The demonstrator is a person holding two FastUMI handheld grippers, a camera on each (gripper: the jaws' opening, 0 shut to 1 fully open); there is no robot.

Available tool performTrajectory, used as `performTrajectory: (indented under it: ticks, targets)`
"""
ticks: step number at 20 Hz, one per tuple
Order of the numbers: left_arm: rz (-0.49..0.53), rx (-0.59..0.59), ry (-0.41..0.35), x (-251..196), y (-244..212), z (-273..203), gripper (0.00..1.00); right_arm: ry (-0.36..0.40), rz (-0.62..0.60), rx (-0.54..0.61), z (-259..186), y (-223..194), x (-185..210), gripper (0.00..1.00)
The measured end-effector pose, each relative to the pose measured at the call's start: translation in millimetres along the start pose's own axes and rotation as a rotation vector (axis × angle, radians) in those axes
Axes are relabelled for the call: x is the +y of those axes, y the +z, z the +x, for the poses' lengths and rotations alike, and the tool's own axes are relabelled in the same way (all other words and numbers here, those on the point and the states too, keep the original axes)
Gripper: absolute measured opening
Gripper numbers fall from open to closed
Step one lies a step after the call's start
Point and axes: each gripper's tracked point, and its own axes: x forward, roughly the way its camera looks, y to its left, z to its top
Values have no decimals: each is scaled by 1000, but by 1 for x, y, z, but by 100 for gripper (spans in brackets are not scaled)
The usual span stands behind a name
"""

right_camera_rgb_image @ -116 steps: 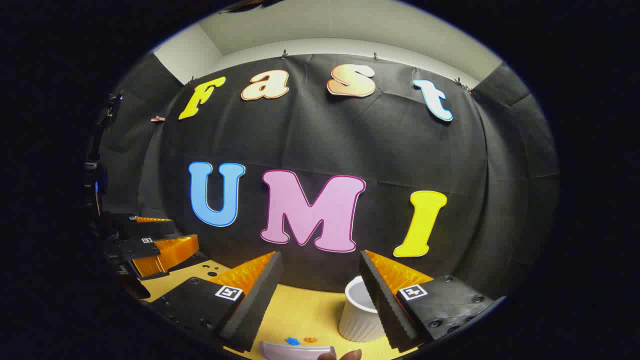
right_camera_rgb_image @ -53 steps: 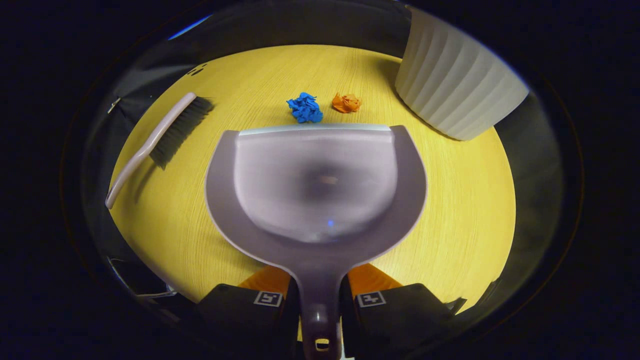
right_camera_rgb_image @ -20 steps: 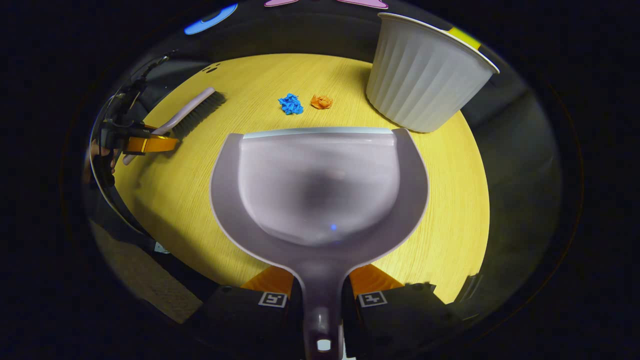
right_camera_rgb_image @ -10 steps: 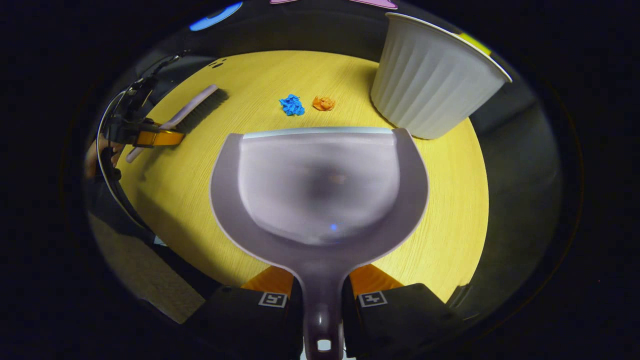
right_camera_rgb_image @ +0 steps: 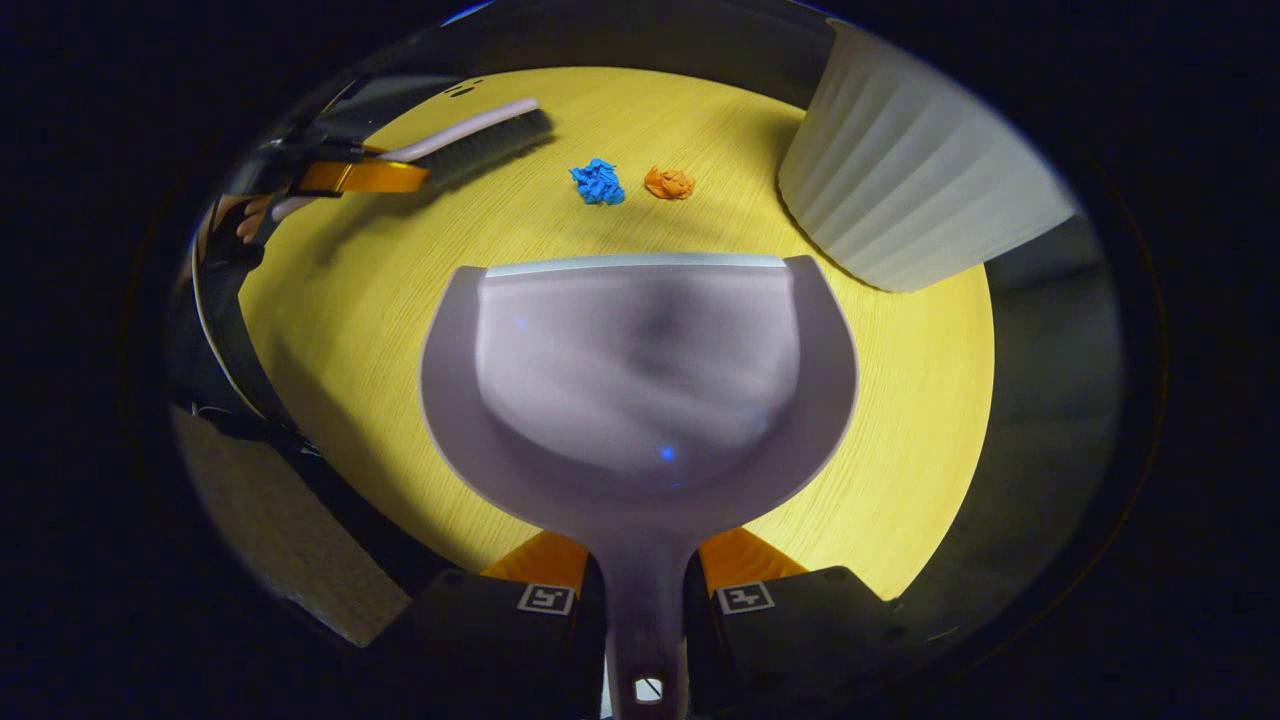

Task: Pick up the small broom and dustpan from the desktop, sweep the trash into the dustpan with the broom, and then empty the trash into the garbage bin.

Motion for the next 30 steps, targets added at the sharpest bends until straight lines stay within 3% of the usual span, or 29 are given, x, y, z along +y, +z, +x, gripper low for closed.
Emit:
performTrajectory:
  ticks: [7, 8, 13, 16, 17, 23, 25, 30]
  targets:
    - [210, 35, -102, -46, 42, 35, 28, 43, -36, 40, 8, 1, -4, 33]
    - [229, 44, -112, -52, 44, 39, 27, 48, -36, 44, 9, 1, -6, 37]
    - [295, 68, -153, -75, 50, 45, 27, 60, -40, 35, 8, 1, -8, 37]
    - [324, 69, -229, -95, 49, 39, 28, 65, -41, 26, 10, -1, -8, 33]
    - [331, 70, -259, -102, 46, 37, 28, 65, -45, 24, 11, -2, -8, 37]
    - [325, 98, -395, -130, 36, 23, 28, 62, -56, 13, 13, -3, -9, 37]
    - [293, 104, -430, -139, 34, 20, 27, 60, -55, 8, 13, -2, -9, 33]
    - [231, 115, -509, -156, 26, 7, 27, 50, -29, -17, 16, 0, -9, 37]
